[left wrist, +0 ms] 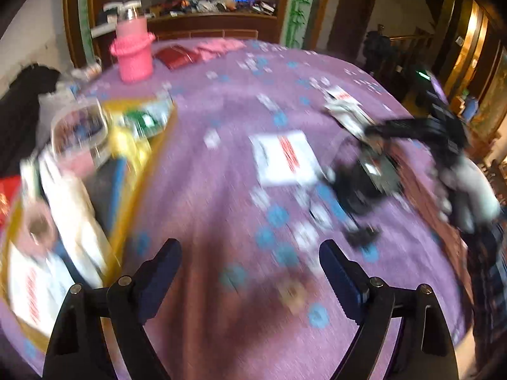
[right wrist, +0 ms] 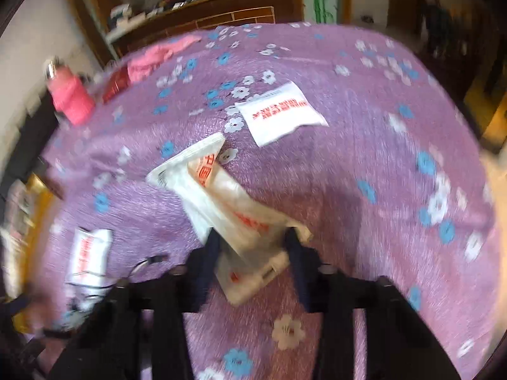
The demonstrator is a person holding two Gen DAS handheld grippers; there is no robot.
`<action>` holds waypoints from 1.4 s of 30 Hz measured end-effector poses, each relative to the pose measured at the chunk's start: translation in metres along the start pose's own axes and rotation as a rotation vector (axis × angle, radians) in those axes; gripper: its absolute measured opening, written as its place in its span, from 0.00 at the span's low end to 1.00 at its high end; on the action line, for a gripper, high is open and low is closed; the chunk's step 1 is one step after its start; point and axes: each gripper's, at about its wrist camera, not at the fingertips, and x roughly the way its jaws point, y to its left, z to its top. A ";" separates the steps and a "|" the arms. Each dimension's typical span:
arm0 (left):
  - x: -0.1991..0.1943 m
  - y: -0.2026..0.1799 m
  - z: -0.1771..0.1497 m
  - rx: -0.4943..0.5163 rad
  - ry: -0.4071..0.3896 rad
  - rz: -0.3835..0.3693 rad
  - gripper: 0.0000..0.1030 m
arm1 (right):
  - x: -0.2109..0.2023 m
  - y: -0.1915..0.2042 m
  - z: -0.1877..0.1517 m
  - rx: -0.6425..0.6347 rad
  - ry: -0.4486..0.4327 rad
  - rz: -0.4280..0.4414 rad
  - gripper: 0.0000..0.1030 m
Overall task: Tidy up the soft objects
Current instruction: 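Grasp a white printed packet with the right gripper while the left grasps a red-lettered white packet, then lift both white packets and carry them over the box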
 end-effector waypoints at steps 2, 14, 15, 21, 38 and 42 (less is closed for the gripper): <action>0.009 -0.001 0.019 0.012 0.008 0.005 0.88 | -0.009 -0.014 -0.007 0.061 -0.013 0.072 0.24; 0.053 -0.037 0.081 0.253 -0.009 -0.040 0.88 | -0.002 -0.004 -0.007 -0.032 -0.096 0.096 0.82; 0.062 -0.041 0.082 0.335 0.002 -0.040 0.88 | 0.004 0.000 -0.005 -0.051 -0.091 0.084 0.82; 0.095 -0.040 0.089 0.601 0.094 -0.013 0.88 | 0.023 0.022 -0.005 -0.166 -0.081 0.002 0.84; 0.084 -0.049 0.078 0.496 0.130 -0.178 0.33 | 0.010 0.019 -0.010 -0.128 -0.078 0.057 0.27; 0.060 -0.035 0.077 0.388 0.083 -0.250 0.23 | 0.010 0.019 -0.011 -0.129 -0.070 0.102 0.32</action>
